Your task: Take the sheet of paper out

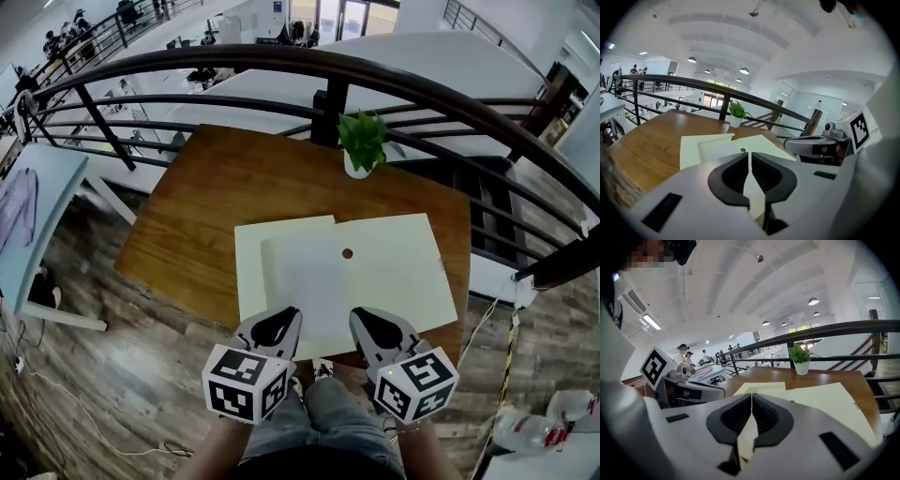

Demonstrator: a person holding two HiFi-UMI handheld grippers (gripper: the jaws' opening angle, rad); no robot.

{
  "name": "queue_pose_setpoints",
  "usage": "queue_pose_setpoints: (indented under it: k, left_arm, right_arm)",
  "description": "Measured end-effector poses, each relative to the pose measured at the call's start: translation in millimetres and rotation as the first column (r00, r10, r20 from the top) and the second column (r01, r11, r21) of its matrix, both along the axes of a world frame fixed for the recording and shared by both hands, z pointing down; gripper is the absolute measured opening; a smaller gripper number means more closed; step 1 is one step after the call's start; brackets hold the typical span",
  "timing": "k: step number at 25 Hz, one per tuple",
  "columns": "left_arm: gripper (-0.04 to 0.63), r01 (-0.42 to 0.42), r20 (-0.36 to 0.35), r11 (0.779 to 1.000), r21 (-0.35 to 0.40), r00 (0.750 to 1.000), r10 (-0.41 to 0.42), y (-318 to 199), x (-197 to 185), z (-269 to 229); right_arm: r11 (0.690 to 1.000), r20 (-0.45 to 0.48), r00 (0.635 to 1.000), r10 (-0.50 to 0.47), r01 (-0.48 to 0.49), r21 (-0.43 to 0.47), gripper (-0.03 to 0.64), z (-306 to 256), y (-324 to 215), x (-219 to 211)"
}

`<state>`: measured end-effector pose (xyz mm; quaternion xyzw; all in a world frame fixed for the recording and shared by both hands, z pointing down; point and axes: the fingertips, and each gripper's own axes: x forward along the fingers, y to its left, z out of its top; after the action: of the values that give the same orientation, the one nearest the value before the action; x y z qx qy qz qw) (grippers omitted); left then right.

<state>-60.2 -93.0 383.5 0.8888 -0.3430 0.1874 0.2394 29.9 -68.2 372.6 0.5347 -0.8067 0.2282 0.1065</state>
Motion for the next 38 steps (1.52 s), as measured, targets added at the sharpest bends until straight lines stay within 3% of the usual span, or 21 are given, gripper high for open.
queue_pose_setpoints:
  k: [8,23,27,38]
  left_arm:
    - [0.032,0.064,0.008,0.996,-0.06,0.998,-0.064,-20,14,19]
    - [0.032,0.154,0.047,0.977,-0.148,0.988,-0.148,-44,22,52]
    - [0.032,0.158,0.047,0.973,-0.169,0.987,-0.152,-46,27,60]
    - [0.032,0.163,0.052,0.96,-0.228,0.987,-0.155,-47,27,77]
  right_arm:
    - [0.996,0.0,0.999,-0.042,0.042,-0.076,0.029,26,-32,23]
    - [0.964,0.02,0.986,-0.166,0.166,-0.209,0.032,86,-72,23]
    - [0.951,0.006,0.98,-0.197,0.192,-0.244,0.1,103,-75,24]
    - [0.906,-0.075,0.96,-0.271,0.228,-0.358,0.13,150,-77,22]
